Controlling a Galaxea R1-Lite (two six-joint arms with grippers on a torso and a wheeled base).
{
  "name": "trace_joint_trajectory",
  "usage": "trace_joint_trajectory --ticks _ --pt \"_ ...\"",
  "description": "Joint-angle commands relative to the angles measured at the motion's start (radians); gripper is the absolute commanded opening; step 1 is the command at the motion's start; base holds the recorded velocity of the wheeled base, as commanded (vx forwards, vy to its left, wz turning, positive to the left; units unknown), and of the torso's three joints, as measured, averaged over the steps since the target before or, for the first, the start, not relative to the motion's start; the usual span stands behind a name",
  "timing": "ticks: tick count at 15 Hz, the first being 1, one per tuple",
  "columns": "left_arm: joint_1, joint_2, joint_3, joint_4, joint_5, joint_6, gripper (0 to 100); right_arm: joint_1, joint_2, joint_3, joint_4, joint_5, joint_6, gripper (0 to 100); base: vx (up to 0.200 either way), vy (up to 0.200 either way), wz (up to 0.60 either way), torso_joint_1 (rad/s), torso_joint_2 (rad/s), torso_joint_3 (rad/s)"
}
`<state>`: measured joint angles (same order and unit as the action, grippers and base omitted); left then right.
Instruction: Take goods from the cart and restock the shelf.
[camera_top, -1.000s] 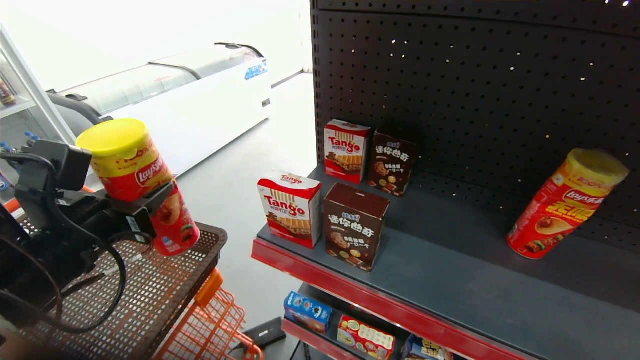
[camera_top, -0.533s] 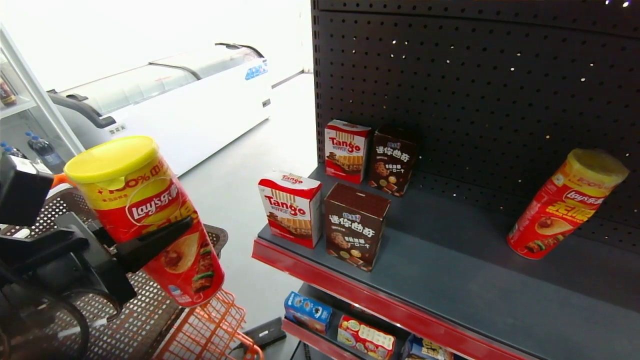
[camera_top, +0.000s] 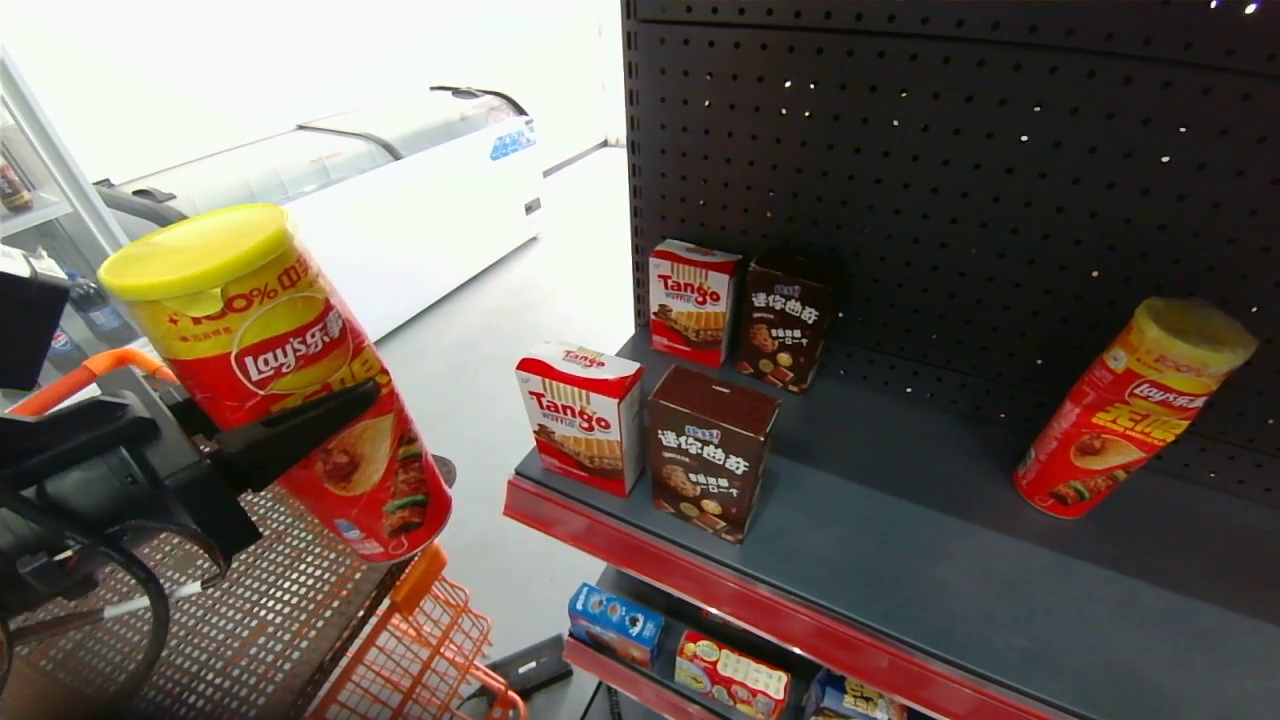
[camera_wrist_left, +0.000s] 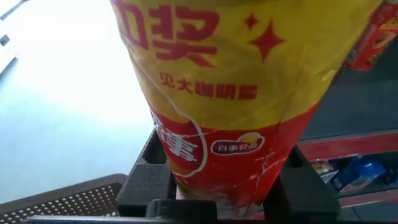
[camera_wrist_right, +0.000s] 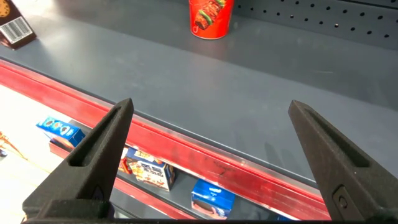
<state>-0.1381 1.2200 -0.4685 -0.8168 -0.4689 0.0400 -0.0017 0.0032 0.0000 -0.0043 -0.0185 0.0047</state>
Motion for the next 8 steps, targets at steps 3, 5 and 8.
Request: trace_joint_trajectory --ticks 3,5,8 --pt "0.002 0.088 -0.071 -0.001 0.004 0.051 0 0.0 0.001 0.0 0.0 0.0 0.0 100 0.0 0.0 0.0 0.0 0.0 0.0" --pt "-0.006 0.108 -0.07 -0.004 0.001 0.066 0 0.0 0.001 0.0 0.0 0.0 0.0 100 0.0 0.0 0.0 0.0 0.0 0.0" --pt "-0.061 0.11 -0.067 -0.01 -0.002 0.067 0 0.0 0.0 0.0 0.0 0.0 0.0 100 0.0 0.0 0.0 0.0 0.0 0.0"
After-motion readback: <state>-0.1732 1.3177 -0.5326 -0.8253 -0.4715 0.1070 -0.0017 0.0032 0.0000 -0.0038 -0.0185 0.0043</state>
